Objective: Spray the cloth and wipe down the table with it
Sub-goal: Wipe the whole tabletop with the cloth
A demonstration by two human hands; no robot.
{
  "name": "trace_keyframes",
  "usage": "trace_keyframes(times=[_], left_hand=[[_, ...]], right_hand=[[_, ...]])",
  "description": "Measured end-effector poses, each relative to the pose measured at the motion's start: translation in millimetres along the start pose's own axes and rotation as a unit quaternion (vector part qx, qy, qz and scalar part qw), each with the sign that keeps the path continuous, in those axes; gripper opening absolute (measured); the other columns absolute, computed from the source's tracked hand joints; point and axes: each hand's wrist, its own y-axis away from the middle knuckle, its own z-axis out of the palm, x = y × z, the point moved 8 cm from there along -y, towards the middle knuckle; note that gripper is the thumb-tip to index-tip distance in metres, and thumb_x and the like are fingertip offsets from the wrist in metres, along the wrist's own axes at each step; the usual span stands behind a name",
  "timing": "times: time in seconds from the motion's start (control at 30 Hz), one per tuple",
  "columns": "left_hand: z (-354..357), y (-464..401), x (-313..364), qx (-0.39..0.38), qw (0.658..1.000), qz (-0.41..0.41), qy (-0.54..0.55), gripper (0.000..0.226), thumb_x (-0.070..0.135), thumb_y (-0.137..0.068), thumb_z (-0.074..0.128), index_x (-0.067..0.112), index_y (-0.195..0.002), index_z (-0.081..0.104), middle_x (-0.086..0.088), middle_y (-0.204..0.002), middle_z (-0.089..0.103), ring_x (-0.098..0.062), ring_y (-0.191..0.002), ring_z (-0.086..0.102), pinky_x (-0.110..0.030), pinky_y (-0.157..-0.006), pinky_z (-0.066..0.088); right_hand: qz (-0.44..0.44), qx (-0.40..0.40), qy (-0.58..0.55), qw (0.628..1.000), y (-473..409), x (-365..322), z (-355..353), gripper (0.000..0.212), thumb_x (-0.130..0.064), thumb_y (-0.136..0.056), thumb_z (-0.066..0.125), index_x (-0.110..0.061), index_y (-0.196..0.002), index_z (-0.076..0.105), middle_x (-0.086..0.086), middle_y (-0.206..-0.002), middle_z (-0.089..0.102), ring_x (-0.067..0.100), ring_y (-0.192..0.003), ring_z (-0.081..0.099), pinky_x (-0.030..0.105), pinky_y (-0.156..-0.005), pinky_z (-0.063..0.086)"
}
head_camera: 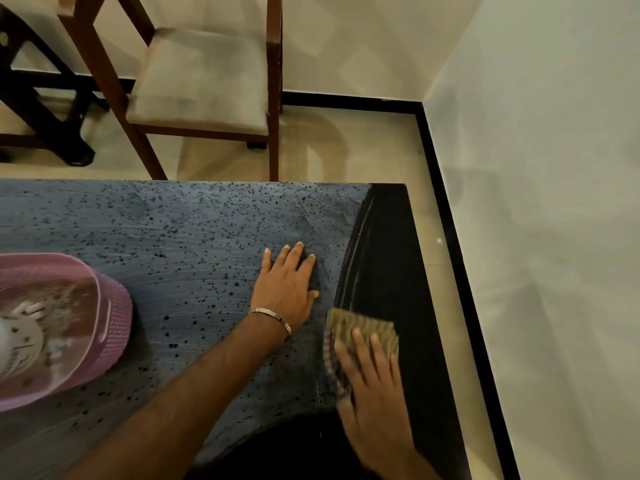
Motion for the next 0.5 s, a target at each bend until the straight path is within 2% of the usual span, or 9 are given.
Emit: trace_keyframes(times=[0.07, 0.13, 0.23, 0.37, 0.43, 0.5], left_hand=[[-0.7, 0.6, -0.1, 0.005, 1.0, 0.0, 0.001, 0.067, 0.047, -0.096, 0.045, 0.023, -0.152, 0.017, -0.004, -0.161, 0.006, -0.026, -0.148, 0.007, -0.053, -0.119, 0.002], [-0.5, 0.7, 0.1, 0.009, 1.0, 0.001, 0.004, 0.067, 0.047, -0.095, 0.045, 0.023, -0.152, 0.017, -0.004, -0.161, 0.006, -0.026, -0.148, 0.007, -0.053, -0.119, 0.003], [0.7, 1.3, -1.4, 0.005, 1.0, 0.002, 0.006, 0.068, 0.047, -0.096, 0.044, 0.023, -0.153, 0.014, -0.004, -0.162, 0.003, -0.025, -0.149, 0.005, -0.054, -0.119, 0.004], [-2.5, 2.8, -4.3, 0.001, 1.0, -0.007, 0.02, 0.07, 0.047, -0.098, 0.04, 0.021, -0.154, 0.007, -0.004, -0.162, -0.003, -0.026, -0.149, 0.0, -0.051, -0.12, 0.003], [-6.2, 4.8, -9.0, 0.013, 0.999, -0.018, 0.027, 0.071, 0.048, -0.097, 0.04, 0.02, -0.154, 0.006, -0.006, -0.162, -0.004, -0.027, -0.149, 0.0, -0.051, -0.12, 0.003], [-8.2, 8.6, -15.7, 0.015, 0.999, -0.032, 0.024, 0.073, 0.05, -0.096, 0.041, 0.019, -0.153, 0.007, -0.007, -0.162, -0.003, -0.027, -0.149, 0.0, -0.052, -0.12, 0.003]], right_hand=[[-0.028, -0.003, 0.042, 0.999, 52.8, -13.3, 27.3, 0.086, -0.058, -0.08, 0.047, -0.033, -0.157, 0.02, -0.003, -0.166, 0.011, 0.027, -0.153, 0.005, 0.042, -0.118, 0.002], [-0.039, 0.026, 0.095, 0.994, 89.4, -25.2, 37.8, 0.069, -0.058, -0.093, 0.037, -0.035, -0.156, 0.021, 0.0, -0.166, 0.01, 0.027, -0.153, 0.004, 0.045, -0.119, 0.008], [-0.055, 0.011, 0.079, 0.995, 93.0, -24.4, 44.1, 0.066, -0.061, -0.097, 0.026, -0.035, -0.157, 0.017, -0.001, -0.167, 0.007, 0.025, -0.154, 0.005, 0.044, -0.118, 0.011], [0.004, 0.034, -0.025, 0.999, 18.1, 8.3, -2.9, 0.075, -0.054, -0.089, 0.035, -0.04, -0.157, 0.007, -0.008, -0.167, -0.003, 0.021, -0.153, -0.001, 0.04, -0.122, 0.001], [0.062, 0.038, -0.053, 0.996, -52.4, 35.3, -33.4, 0.07, -0.051, -0.091, 0.023, -0.041, -0.156, 0.0, -0.006, -0.166, -0.008, 0.022, -0.153, -0.011, 0.047, -0.124, -0.003], [0.108, 0.057, -0.046, 0.991, -128.1, 61.2, -61.5, 0.068, -0.051, -0.092, 0.015, -0.038, -0.157, 0.001, 0.0, -0.167, -0.003, 0.024, -0.152, -0.01, 0.051, -0.123, -0.003]])
